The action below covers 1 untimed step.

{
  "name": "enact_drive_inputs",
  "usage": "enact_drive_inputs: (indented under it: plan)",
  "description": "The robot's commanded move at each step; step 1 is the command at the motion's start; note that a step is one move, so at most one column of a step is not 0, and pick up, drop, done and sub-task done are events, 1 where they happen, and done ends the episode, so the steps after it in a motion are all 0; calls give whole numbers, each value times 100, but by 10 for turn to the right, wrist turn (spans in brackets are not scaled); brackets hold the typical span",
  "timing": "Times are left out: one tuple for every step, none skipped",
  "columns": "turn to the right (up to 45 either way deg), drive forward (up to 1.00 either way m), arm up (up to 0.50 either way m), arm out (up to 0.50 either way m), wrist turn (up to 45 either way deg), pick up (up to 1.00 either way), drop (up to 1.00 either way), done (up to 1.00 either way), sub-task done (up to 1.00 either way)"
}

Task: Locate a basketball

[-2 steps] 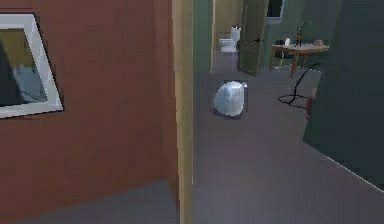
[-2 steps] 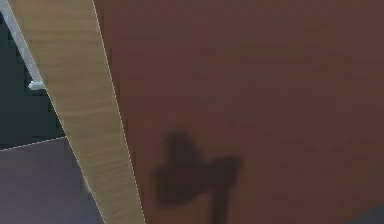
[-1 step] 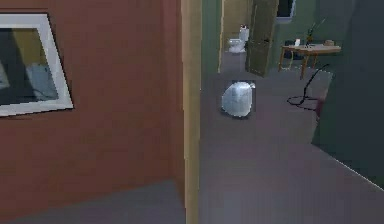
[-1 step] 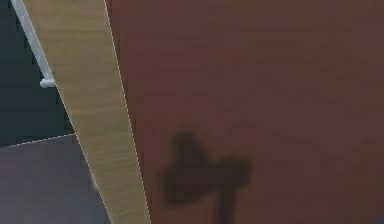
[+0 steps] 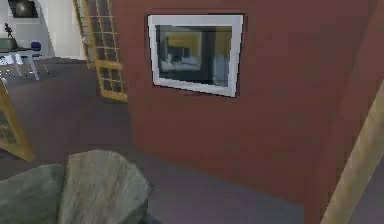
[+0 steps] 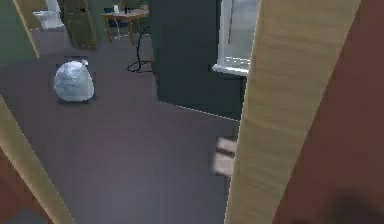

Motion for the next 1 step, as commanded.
enact_drive_inputs:
  plan:
    - [-450, 0, 0, 0, 0, 0, 0, 0, 0]
